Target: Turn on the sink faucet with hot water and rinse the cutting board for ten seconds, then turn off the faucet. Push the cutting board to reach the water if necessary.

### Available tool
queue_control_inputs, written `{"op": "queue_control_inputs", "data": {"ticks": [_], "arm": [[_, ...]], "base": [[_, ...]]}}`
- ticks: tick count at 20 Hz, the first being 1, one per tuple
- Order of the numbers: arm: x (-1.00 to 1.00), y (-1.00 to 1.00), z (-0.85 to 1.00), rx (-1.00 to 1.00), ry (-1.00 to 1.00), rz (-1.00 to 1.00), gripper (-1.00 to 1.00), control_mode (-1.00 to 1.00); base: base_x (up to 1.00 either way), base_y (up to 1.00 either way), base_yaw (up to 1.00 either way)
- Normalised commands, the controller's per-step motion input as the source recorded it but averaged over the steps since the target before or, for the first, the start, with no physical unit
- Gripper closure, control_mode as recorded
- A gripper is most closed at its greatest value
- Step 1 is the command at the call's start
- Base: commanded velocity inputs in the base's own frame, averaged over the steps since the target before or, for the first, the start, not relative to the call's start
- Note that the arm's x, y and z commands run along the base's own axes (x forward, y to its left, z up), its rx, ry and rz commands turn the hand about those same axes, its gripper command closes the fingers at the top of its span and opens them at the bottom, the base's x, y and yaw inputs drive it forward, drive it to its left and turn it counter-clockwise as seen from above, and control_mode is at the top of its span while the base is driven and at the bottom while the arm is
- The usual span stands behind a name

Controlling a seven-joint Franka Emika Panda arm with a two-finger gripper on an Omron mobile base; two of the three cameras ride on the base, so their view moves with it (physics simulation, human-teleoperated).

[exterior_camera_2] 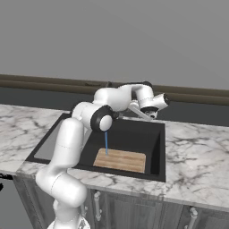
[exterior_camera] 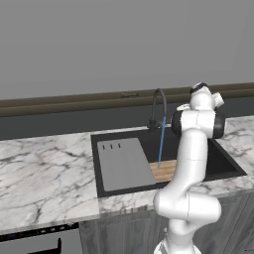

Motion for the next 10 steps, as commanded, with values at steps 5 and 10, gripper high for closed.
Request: {"op": "queue_control_inputs", "data": {"ticks": [5,10], "arm": [[0.0,0.0,0.0,0.0,0.0,0.0,-1.0,-1.0],[0.0,0.0,0.0,0.0,0.0,0.0,-1.0,-1.0]], "base": [[0.0,0.0,0.0],[0.0,0.0,0.0]]}}
